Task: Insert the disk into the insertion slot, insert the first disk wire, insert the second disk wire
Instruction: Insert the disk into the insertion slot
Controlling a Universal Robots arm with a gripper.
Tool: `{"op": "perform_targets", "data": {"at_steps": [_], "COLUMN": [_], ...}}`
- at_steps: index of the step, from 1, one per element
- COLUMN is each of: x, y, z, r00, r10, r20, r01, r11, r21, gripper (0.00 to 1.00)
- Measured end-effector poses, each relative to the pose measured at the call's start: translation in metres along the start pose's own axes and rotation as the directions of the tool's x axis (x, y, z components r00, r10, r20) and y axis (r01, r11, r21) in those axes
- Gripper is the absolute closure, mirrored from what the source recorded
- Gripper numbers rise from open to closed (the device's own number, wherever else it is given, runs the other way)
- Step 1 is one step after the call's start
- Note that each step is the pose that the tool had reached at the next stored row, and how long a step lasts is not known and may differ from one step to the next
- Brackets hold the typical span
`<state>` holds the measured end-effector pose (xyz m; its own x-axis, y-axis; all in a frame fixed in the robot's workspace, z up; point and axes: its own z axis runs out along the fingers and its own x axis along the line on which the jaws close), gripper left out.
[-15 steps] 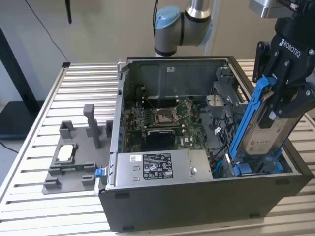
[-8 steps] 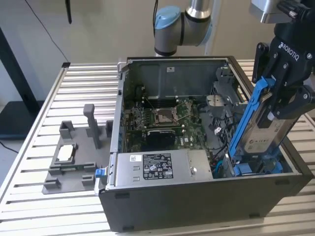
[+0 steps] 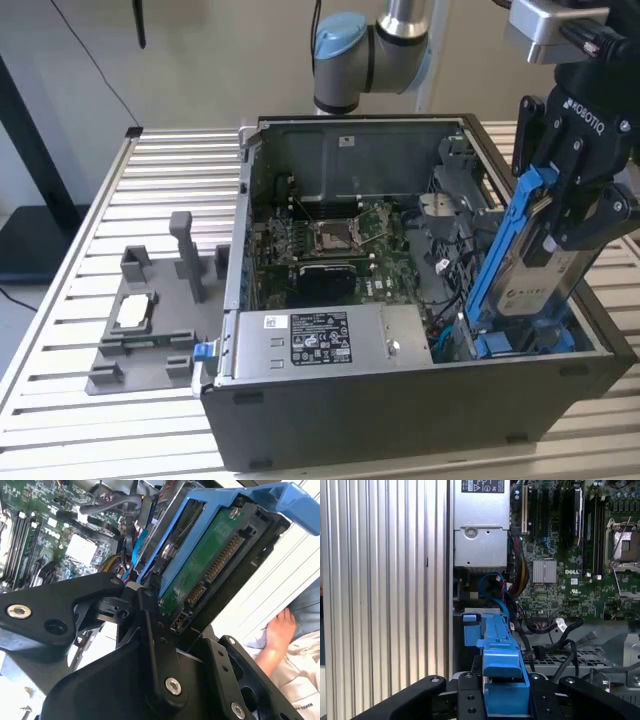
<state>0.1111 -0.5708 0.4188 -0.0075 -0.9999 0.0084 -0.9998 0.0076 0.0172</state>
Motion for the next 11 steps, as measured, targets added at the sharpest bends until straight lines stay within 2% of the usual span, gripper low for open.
{"op": "perform_targets", "data": {"at_steps": [11], "x": [-0.0001], "y": [-0.0012], "z": [0.0128], "r00": [1.0000], "r10": [0.000], "r20": [0.0001], "r01": [0.000], "r11": [1.0000], "r21": [0.0065], "gripper": [0.67]}}
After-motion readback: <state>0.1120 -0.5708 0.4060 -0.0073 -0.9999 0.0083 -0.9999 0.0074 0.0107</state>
